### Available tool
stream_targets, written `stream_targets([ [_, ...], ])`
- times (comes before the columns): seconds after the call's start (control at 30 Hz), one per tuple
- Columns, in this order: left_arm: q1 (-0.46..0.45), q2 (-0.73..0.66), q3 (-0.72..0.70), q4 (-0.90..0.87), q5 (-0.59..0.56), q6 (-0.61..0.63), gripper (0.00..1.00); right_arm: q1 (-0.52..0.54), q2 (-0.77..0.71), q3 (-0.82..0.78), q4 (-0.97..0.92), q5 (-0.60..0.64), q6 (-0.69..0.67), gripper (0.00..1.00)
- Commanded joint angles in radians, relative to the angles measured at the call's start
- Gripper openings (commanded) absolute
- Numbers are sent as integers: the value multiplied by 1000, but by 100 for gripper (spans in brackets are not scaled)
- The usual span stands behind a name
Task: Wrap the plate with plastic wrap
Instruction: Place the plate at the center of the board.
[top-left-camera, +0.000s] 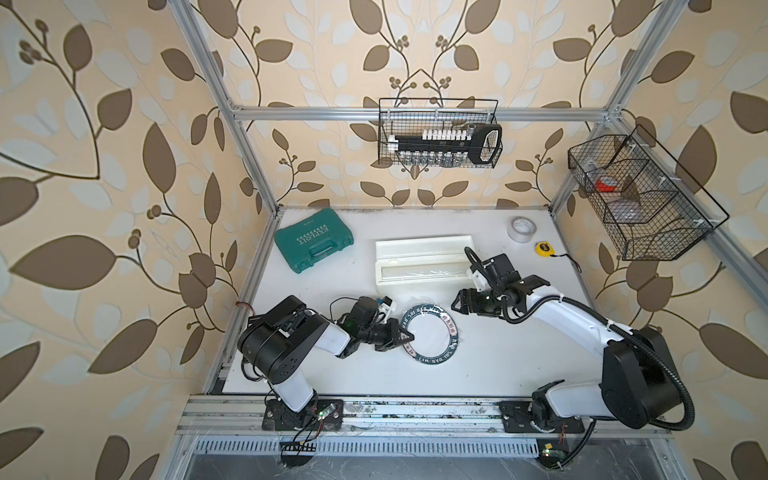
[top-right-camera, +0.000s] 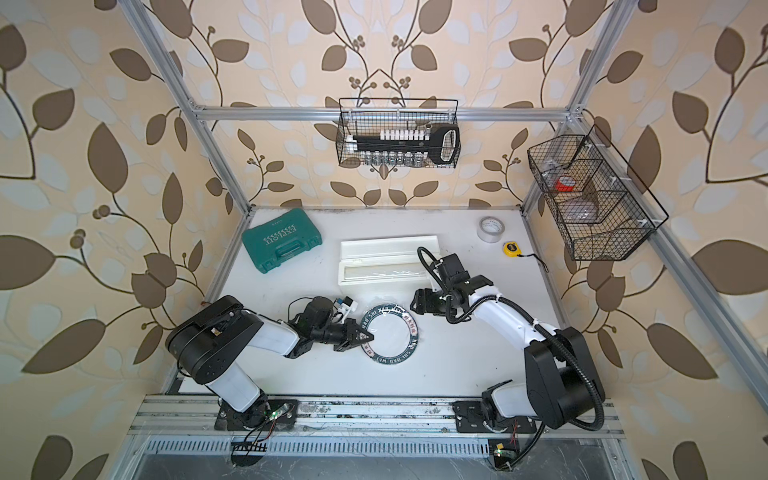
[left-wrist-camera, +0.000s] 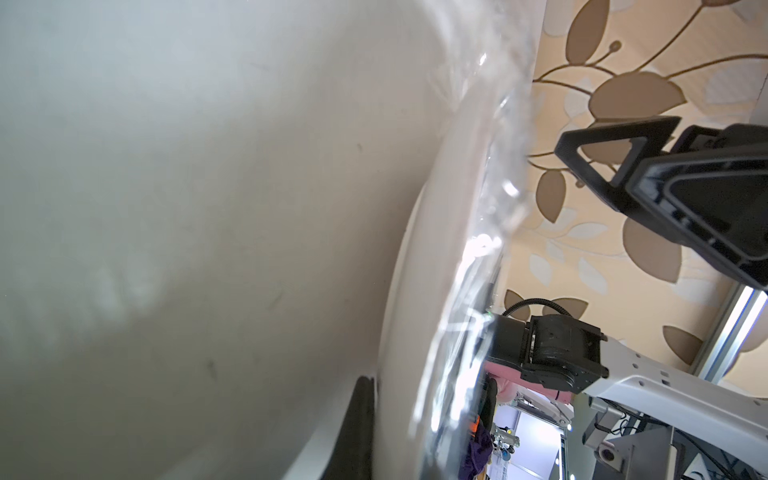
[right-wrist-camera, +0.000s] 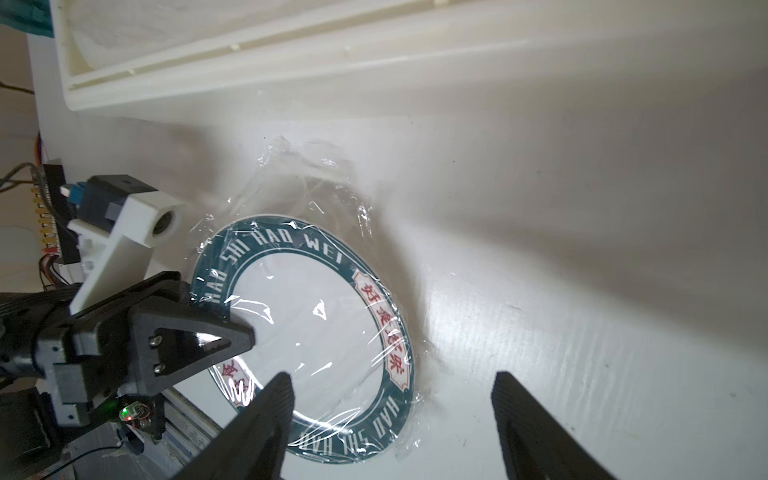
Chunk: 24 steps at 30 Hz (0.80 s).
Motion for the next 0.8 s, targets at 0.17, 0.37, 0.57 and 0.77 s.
stream_targets([
  [0.17,-7,-123,17,-419,-152,50,44,20,-45,-61,25,-30,84,73],
  [0.37,25,-328,118,-891,-312,158,58,47,-79,-80,-27,1,132,72],
  [0.57,47,-428,309,-1163,-426,268,65,138,-99,-127,-3,19,243,69],
  [0.77,35,-366,448,-1224,-424,367,61,260,-90,-154,95,14,403,55],
])
